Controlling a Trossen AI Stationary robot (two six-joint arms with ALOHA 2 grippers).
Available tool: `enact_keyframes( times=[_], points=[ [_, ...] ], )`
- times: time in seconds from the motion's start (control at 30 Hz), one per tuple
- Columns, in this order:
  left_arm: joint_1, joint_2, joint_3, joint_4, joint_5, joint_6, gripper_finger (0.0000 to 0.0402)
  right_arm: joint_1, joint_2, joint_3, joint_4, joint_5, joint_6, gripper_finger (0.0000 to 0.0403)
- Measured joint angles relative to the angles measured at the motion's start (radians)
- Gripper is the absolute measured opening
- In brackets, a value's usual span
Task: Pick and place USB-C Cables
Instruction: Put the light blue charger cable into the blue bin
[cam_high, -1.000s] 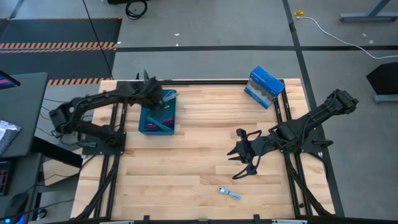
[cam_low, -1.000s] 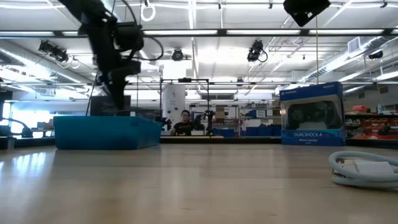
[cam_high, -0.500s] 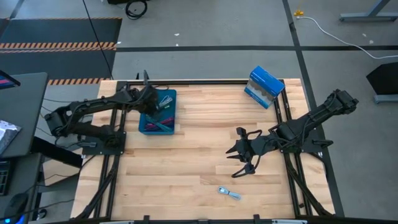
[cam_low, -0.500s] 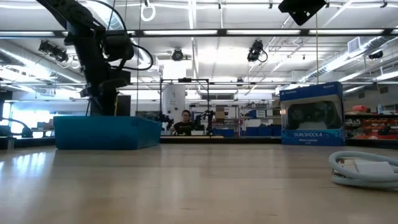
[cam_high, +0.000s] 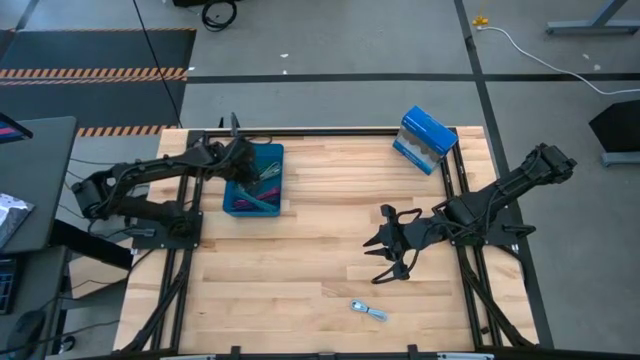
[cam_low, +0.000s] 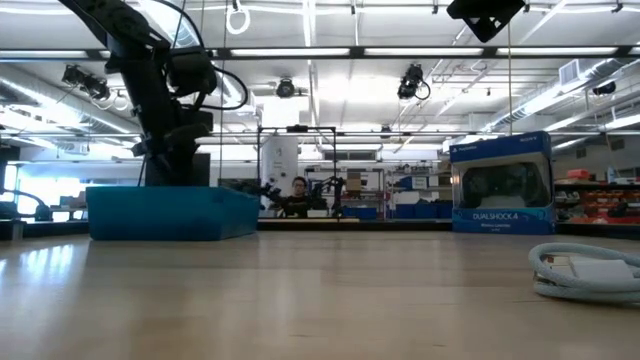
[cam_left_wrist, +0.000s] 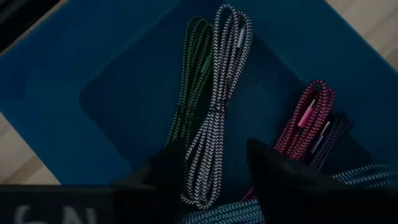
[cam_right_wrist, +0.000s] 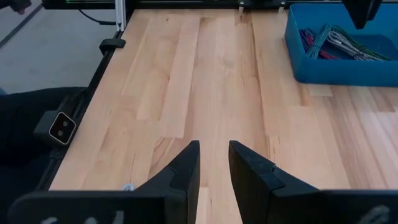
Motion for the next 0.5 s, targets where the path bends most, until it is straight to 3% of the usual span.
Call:
enact_keyframes(
  times=[0.23, 0.5],
  points=[
    [-0.025, 0.0, 0.0, 0.001, -0.003, 0.0, 0.0241, 0.0, 0.0, 0.0, 0.0, 0.0, 0.003, 0.0091],
    [-0.068, 0.0, 0.001, 0.073, -0.066, 0.062, 0.0259, 0.0, 0.0, 0.0, -0.001, 0.0, 0.003, 0.0091]
  ],
)
